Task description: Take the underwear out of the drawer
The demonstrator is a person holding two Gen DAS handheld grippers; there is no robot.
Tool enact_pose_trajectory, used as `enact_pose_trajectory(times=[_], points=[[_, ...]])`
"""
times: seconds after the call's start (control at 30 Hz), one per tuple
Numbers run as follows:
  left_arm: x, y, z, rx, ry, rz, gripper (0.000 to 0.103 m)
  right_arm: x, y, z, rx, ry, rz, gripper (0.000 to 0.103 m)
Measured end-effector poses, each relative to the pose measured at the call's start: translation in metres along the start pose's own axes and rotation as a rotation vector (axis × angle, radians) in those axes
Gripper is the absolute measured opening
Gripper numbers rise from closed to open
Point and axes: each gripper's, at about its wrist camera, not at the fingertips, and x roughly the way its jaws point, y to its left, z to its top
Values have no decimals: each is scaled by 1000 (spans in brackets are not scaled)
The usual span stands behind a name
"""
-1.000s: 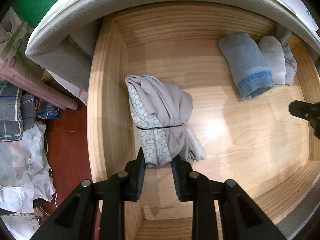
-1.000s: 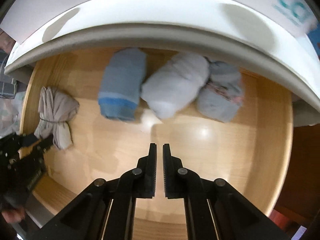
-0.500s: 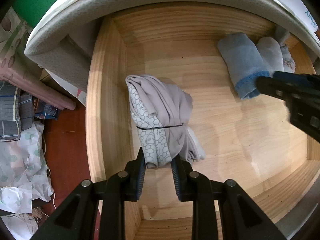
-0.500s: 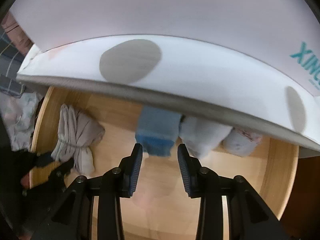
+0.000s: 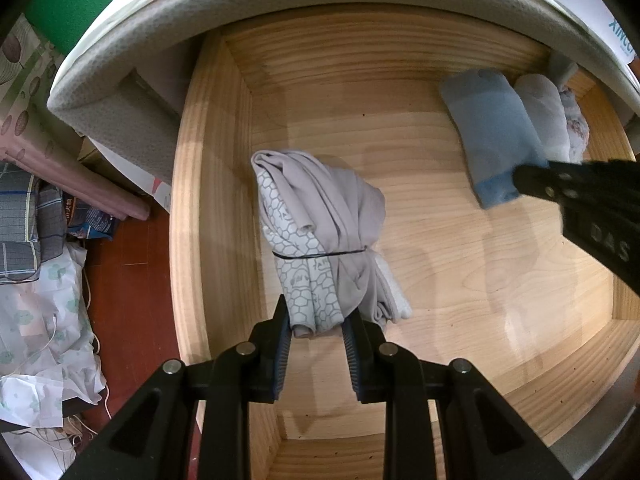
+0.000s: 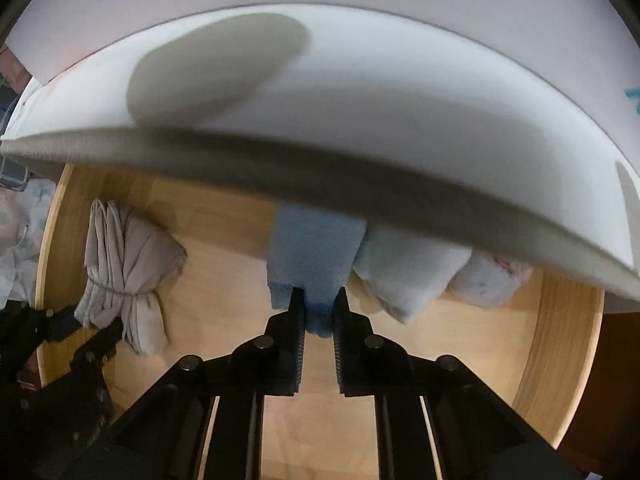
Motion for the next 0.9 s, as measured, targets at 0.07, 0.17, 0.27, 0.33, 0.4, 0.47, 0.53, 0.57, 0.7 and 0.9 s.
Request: enact_pose_trajectory(times=[0.07, 0.17, 0.27, 0.33, 0.4, 0.47, 0.53, 0.57, 0.7, 0.9], points=[[0, -1, 0, -1, 0, 0, 25, -1, -4, -4, -11, 14, 3, 10], [1, 0, 0, 2, 0, -2, 25, -1, -11, -11, -32, 40, 4, 10], [1, 0, 0, 4, 1, -1, 24, -4, -17, -27, -45, 62, 0, 10], [1, 0, 0, 5, 1, -1, 24, -4, -24, -36, -51, 71, -4, 9], [1, 0, -1, 6, 1, -1, 25, -5, -31, -42, -59, 79, -16, 7], [1, 0, -1, 6, 2, 0, 24, -7, -43, -48, -52, 90, -17, 6], [1, 0, -1, 6, 2, -1, 24, -9, -52, -55, -52, 100, -21, 5], [1, 0, -1, 7, 2, 0, 24, -10, -60, -59, -49, 106, -28, 5], [1, 0, -1, 7, 2, -1, 24, -11, -88, -79, -30, 133, -35, 5], [1, 1, -1, 9, 3, -2, 25, -18, -97, -88, -119, 95, 38, 16]])
